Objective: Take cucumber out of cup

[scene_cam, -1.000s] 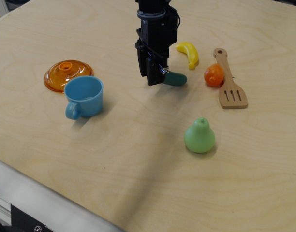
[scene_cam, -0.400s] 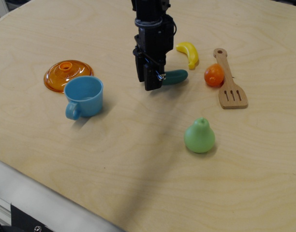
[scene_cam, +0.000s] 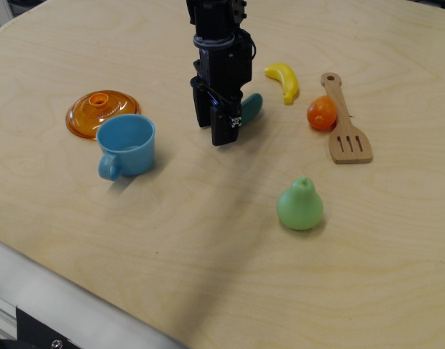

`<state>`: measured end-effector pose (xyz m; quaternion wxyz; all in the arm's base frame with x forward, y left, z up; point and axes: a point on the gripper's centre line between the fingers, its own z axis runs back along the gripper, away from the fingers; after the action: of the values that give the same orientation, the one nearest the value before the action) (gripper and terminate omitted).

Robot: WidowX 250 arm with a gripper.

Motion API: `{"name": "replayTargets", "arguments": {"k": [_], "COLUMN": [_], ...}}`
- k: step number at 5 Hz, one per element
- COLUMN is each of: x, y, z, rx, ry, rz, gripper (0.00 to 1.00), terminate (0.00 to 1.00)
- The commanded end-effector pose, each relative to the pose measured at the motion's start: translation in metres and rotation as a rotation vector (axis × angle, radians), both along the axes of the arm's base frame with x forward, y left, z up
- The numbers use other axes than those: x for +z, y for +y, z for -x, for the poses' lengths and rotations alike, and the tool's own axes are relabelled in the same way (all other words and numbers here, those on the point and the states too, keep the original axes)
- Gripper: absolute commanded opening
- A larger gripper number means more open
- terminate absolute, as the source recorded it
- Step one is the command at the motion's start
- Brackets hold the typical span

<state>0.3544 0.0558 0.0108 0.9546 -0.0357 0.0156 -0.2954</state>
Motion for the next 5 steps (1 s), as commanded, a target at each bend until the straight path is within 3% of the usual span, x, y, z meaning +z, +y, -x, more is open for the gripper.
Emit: {"name": "replayTargets", "arguments": {"k": [1, 4, 5], "x": [0.031, 0.105, 0.105], "y": [0.007, 0.015, 0.015], "z": [0.002, 0.02, 0.02], "rx": [0.013, 0.098, 0.098], "ry": [-0.043, -0.129, -0.129], "rz": [-0.018, -0.026, -0.026], "gripper": [1.0, 1.0, 1.0], "terminate": [0.0, 0.0, 0.0]}}
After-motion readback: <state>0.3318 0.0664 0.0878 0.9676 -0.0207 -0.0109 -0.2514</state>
